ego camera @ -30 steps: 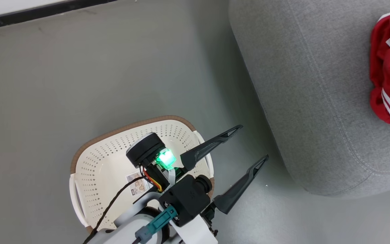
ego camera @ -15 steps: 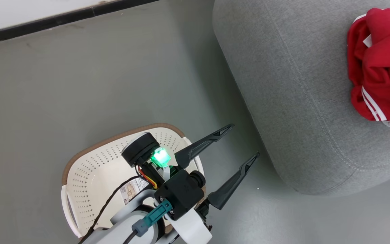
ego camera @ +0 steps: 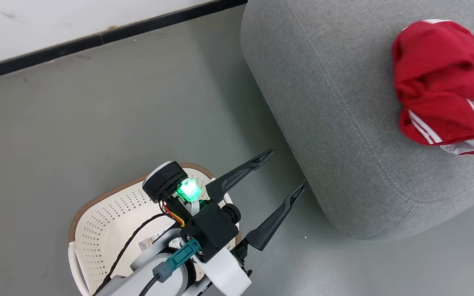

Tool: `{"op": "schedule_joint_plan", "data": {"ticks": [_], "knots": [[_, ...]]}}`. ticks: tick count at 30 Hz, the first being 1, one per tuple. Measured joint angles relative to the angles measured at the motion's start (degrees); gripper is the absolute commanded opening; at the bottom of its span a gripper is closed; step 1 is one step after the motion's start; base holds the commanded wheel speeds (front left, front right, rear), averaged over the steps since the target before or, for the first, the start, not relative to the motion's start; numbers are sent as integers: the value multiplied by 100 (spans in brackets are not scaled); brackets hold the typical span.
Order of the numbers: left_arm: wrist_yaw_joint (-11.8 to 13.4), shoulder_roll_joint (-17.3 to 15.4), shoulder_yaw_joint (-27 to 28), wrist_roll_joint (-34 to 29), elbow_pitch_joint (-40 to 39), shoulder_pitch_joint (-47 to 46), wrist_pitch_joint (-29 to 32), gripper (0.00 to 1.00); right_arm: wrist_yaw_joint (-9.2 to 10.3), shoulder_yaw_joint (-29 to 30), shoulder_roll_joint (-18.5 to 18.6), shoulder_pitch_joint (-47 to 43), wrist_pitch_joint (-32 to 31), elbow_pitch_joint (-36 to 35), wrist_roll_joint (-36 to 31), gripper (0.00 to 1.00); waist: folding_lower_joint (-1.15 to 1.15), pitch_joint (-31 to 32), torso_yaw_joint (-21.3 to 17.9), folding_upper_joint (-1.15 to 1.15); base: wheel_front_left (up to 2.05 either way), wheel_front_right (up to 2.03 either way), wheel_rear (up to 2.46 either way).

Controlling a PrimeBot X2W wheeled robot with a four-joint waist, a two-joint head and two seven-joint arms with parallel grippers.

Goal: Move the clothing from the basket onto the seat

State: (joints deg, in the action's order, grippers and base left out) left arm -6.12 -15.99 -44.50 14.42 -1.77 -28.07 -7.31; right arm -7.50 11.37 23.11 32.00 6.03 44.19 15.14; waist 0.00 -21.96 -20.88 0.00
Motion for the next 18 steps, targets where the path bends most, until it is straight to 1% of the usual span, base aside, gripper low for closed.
{"op": "schedule_joint_plan", "data": {"ticks": [9, 18], "knots": [[10, -4, 42, 18, 76, 115, -86, 100, 0, -1, 43, -248, 104, -211, 166, 100, 0, 199, -92, 0, 0, 0, 0], [115, -3, 133, 112, 137, 247, -187, 100, 0, -51, 105, -389, 162, -538, 227, 100, 0, 385, -73, 0, 0, 0, 0]]}}
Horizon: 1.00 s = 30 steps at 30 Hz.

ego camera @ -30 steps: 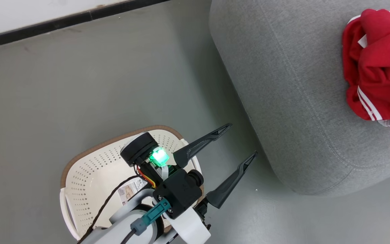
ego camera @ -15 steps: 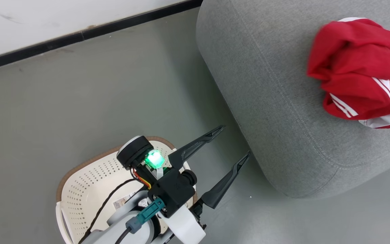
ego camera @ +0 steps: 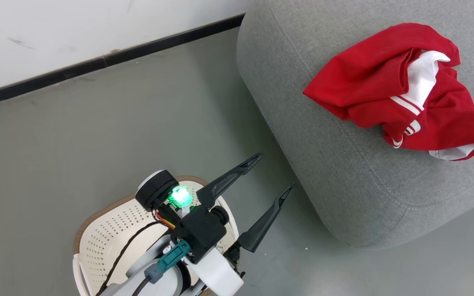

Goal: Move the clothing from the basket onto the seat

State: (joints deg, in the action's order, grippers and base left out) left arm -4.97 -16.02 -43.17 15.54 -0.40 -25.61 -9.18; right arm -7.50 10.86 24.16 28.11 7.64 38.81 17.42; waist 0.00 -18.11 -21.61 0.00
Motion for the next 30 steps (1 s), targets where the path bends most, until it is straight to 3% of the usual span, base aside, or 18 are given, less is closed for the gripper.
{"op": "schedule_joint_plan", "data": {"ticks": [19, 30], "knots": [[519, -98, 587, 200, 170, 446, -283, 100, 0, -672, -1, -20, 44, -1192, -41, 100, 0, 452, 344, 0, 0, 0, 0], [932, -119, 1077, 422, 367, 828, -406, 100, 0, -1147, -243, -16, -56, -1818, -92, 100, 0, 795, 655, 0, 0, 0, 0]]}}
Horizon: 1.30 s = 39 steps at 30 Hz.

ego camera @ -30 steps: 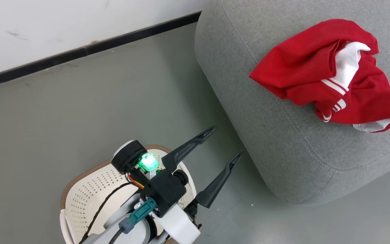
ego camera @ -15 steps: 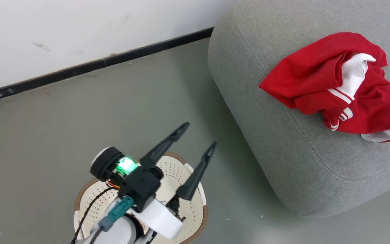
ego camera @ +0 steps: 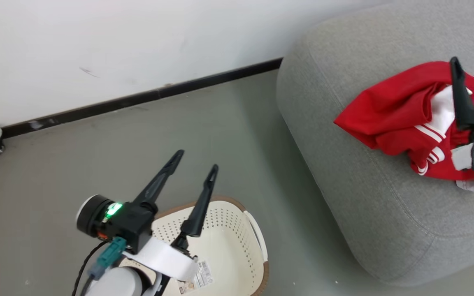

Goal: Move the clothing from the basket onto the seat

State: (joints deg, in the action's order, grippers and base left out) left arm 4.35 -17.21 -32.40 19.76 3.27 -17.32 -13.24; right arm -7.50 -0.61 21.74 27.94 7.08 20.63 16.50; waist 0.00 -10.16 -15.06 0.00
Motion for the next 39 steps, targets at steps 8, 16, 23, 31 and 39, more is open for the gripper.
{"op": "schedule_joint_plan", "data": {"ticks": [8, 16, 23, 31, 39], "knots": [[381, -16, 513, 167, 116, 332, -47, 100, 0, -263, -354, -13, -132, -200, -94, 100, 0, 278, 323, 0, 0, 0, 0], [727, -37, 901, 208, 201, 637, -90, 100, 0, -322, -622, -248, -255, -252, -269, 100, 0, 477, 586, 0, 0, 0, 0], [1016, -38, 1179, 234, 224, 880, -91, 100, 0, -211, -942, -609, -315, -318, -477, 100, 0, 672, 837, 0, 0, 0, 0], [1281, 56, 1335, 254, 263, 1189, -92, 100, 0, 86, -1357, -1185, -315, -365, -798, 100, 0, 878, 1095, 0, 0, 0, 0], [1330, 127, 1341, 276, 278, 1384, -97, 100, 0, 186, -1761, -1829, -309, -498, -932, 100, 0, 1051, 1326, 0, 0, 0, 0]]}}
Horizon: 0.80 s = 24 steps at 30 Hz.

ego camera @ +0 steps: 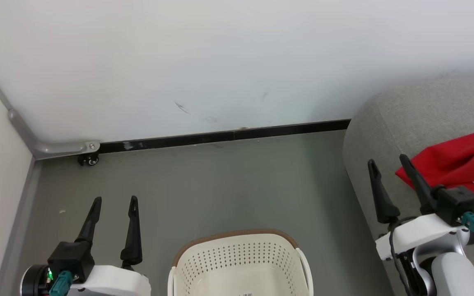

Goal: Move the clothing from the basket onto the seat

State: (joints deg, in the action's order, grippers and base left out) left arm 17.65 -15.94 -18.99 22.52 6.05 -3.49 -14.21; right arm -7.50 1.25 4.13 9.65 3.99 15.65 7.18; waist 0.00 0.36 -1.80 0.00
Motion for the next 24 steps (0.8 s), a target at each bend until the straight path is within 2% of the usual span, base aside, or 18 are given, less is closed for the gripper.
{"op": "schedule_joint_plan", "data": {"ticks": [14, 24], "knots": [[26, 19, -70, -108, 30, 208, 0, 100, 0, 311, -125, -815, 11, -308, -292, 100, 0, 195, 297, 0, 0, 0, 0], [59, 31, -23, -148, -25, 235, 0, 100, 0, 364, -166, -1030, -4, -616, -472, 100, 0, 239, 319, 0, 0, 0, 0]]}}
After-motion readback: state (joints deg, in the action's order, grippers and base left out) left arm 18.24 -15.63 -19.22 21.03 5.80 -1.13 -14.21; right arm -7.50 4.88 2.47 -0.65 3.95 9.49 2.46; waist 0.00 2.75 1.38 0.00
